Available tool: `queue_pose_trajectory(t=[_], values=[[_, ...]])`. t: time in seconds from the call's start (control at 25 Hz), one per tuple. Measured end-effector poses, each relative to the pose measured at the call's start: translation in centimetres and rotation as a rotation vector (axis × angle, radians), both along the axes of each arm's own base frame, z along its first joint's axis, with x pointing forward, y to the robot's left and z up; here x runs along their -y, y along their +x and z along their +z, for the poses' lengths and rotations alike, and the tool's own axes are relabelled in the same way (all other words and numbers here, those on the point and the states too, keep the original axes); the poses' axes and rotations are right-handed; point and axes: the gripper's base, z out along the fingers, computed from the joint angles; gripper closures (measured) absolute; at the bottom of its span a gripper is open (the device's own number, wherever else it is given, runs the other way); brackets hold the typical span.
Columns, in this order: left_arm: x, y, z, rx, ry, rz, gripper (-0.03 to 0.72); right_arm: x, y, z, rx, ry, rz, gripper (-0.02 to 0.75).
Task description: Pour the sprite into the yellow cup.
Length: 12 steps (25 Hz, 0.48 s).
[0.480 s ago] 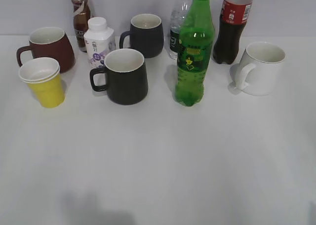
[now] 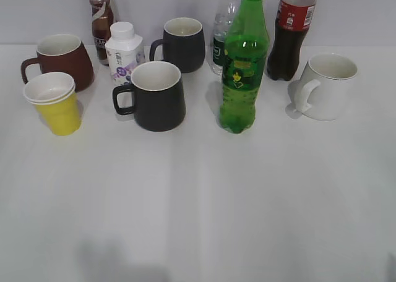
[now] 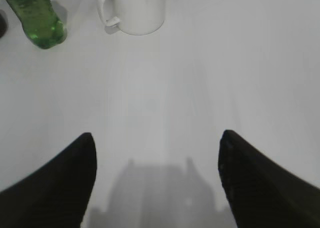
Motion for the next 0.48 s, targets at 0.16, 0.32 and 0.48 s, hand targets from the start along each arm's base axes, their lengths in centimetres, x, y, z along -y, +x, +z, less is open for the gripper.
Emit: queue_pose_trajectory(t=[0.16, 0.32, 0.48], values=[[0.0, 0.0, 0.0, 0.0, 0.0, 0.0, 0.462, 0.0, 0.0, 0.0, 0.0, 0.0, 0.0, 0.171], [0.0, 0.0, 0.0, 0.0, 0.0, 0.0, 0.462, 0.0, 0.0, 0.0, 0.0, 0.0, 0.0, 0.169], [0.0, 0.0, 0.0, 0.0, 0.0, 0.0, 0.462, 0.0, 0.0, 0.0, 0.0, 0.0, 0.0, 0.169]])
